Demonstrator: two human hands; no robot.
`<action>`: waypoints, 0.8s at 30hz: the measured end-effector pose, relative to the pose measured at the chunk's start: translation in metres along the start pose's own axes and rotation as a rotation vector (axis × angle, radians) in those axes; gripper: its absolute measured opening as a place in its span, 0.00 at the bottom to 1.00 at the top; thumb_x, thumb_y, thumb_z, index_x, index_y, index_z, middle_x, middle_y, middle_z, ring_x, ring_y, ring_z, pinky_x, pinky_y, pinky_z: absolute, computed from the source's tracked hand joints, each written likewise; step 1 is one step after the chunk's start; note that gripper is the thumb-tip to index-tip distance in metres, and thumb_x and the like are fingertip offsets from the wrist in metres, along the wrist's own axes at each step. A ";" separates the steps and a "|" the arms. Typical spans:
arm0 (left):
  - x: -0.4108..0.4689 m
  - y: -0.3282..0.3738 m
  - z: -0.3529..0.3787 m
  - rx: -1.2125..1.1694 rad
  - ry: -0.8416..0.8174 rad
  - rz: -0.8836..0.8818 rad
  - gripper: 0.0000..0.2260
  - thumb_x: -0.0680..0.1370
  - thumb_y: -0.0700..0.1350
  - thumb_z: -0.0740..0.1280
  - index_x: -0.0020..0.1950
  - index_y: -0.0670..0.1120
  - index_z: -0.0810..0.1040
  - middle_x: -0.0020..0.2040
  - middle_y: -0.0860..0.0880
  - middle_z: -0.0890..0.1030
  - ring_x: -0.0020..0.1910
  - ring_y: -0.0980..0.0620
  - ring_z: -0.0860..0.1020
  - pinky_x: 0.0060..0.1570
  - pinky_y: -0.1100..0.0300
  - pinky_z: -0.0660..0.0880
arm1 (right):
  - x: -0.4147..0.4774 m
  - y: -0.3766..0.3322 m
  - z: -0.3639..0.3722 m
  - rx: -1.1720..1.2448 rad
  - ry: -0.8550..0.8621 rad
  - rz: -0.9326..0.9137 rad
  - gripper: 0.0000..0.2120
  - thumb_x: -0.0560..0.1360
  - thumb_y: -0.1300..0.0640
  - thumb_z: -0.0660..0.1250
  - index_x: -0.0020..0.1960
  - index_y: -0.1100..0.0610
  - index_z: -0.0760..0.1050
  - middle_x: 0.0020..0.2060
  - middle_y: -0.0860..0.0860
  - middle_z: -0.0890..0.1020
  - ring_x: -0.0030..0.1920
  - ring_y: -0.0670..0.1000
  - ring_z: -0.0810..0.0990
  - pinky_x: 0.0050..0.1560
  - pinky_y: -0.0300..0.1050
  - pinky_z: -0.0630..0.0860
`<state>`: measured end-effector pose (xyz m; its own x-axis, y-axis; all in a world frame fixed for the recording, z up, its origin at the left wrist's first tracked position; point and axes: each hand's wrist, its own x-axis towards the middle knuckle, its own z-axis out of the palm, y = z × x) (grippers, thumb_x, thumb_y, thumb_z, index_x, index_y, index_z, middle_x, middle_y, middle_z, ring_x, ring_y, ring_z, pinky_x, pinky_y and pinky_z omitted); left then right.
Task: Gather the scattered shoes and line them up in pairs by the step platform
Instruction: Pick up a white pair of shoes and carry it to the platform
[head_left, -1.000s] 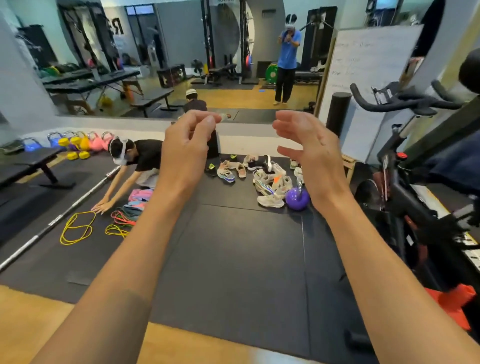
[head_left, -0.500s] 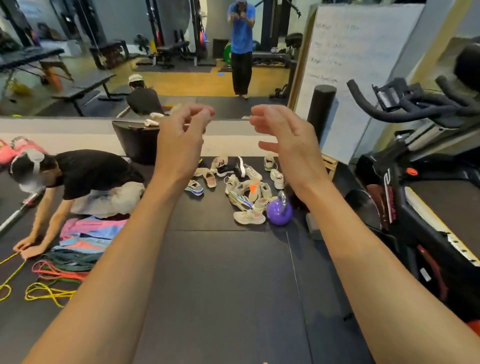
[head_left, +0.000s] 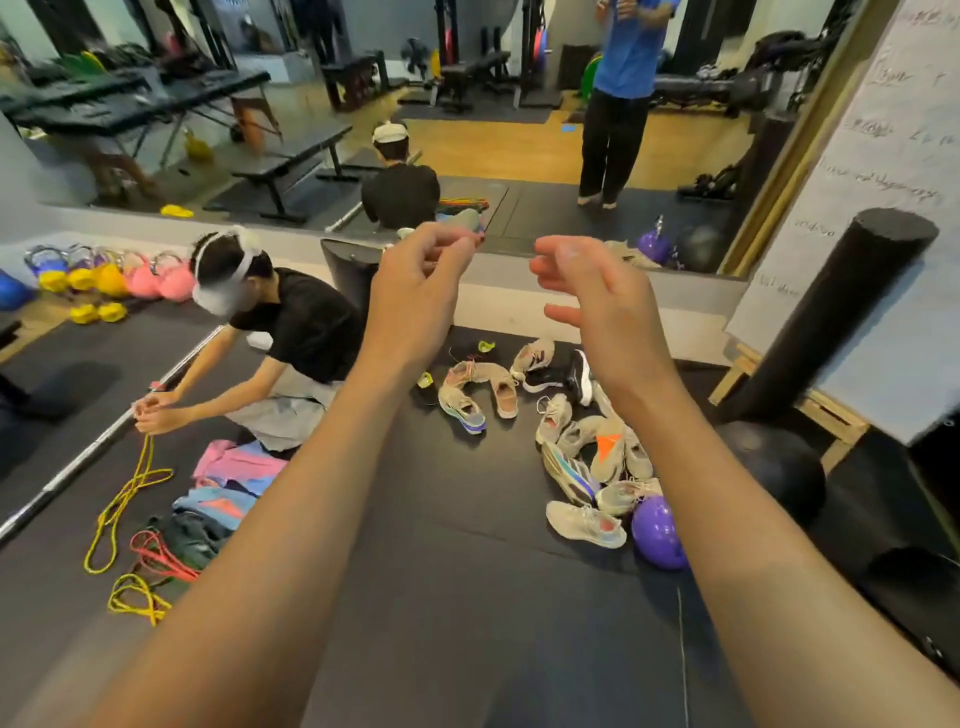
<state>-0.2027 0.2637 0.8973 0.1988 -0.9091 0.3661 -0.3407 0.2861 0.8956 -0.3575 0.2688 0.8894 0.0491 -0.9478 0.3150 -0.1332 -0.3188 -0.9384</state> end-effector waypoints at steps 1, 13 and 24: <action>0.024 -0.012 0.006 0.007 0.008 -0.007 0.09 0.79 0.47 0.62 0.53 0.48 0.81 0.46 0.55 0.80 0.48 0.56 0.77 0.55 0.49 0.76 | 0.025 0.013 0.003 -0.003 -0.005 0.006 0.18 0.75 0.43 0.55 0.57 0.48 0.77 0.50 0.44 0.81 0.55 0.43 0.78 0.56 0.52 0.78; 0.305 -0.189 0.093 0.032 -0.060 -0.126 0.11 0.80 0.48 0.62 0.57 0.47 0.79 0.52 0.52 0.79 0.52 0.55 0.76 0.58 0.50 0.75 | 0.303 0.189 0.048 -0.111 0.049 0.186 0.16 0.78 0.45 0.59 0.62 0.49 0.75 0.55 0.44 0.80 0.57 0.42 0.77 0.61 0.51 0.76; 0.494 -0.403 0.180 0.130 -0.102 -0.235 0.09 0.80 0.49 0.62 0.54 0.48 0.79 0.48 0.53 0.78 0.45 0.60 0.74 0.47 0.59 0.73 | 0.505 0.405 0.107 -0.180 0.026 0.384 0.15 0.79 0.50 0.62 0.63 0.53 0.75 0.53 0.43 0.78 0.52 0.38 0.76 0.52 0.29 0.72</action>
<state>-0.1326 -0.3557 0.6716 0.1954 -0.9735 0.1188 -0.4123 0.0284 0.9106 -0.2810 -0.3383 0.6528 -0.0624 -0.9970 -0.0465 -0.3082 0.0635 -0.9492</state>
